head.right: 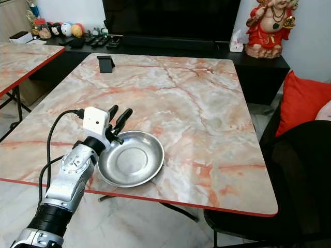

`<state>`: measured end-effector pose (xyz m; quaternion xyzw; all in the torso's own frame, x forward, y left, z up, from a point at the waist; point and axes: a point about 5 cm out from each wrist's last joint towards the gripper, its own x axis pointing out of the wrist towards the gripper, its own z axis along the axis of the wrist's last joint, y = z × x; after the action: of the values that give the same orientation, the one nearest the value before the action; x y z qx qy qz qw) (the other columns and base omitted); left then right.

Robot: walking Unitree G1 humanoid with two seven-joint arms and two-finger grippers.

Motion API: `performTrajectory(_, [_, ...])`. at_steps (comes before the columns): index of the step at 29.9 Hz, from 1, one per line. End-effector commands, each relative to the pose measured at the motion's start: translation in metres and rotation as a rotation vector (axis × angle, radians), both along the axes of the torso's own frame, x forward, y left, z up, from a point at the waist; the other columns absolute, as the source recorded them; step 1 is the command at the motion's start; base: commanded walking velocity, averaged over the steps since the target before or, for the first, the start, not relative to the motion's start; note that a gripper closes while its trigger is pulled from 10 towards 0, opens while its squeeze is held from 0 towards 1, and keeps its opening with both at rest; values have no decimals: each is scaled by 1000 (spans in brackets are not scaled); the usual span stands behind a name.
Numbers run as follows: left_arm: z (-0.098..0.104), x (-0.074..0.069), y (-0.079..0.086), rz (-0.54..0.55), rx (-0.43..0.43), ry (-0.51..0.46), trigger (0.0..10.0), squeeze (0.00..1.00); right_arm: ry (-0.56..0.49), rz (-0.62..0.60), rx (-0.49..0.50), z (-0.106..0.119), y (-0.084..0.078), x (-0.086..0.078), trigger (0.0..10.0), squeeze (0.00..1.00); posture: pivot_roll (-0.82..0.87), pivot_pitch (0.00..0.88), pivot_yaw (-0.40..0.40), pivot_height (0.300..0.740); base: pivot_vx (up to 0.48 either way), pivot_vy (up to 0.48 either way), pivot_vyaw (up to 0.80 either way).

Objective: Setting the table

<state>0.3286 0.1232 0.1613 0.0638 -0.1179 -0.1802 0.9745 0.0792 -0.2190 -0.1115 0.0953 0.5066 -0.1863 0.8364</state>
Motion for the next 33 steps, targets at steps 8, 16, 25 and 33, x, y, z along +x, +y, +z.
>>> performTrajectory(8, [-6,4,16,86,31,11,10000,0,-13,-22,18,0,1,-1,10000,0,48,0,-11,728,0,0,0])
performTrajectory(16, [-1,8,21,121,28,-2,10000,0,-13,-17,17,0,-1,1,10000,0,70,0,-23,728,0,0,0])
performTrajectory(25, [-7,3,17,128,8,18,10000,0,-15,-17,17,0,-1,1,10000,0,64,0,-23,728,0,0,0])
performTrajectory(33, [-6,4,13,123,-7,27,10000,0,-19,-15,22,1,-1,1,10000,0,67,0,-24,728,0,0,0])
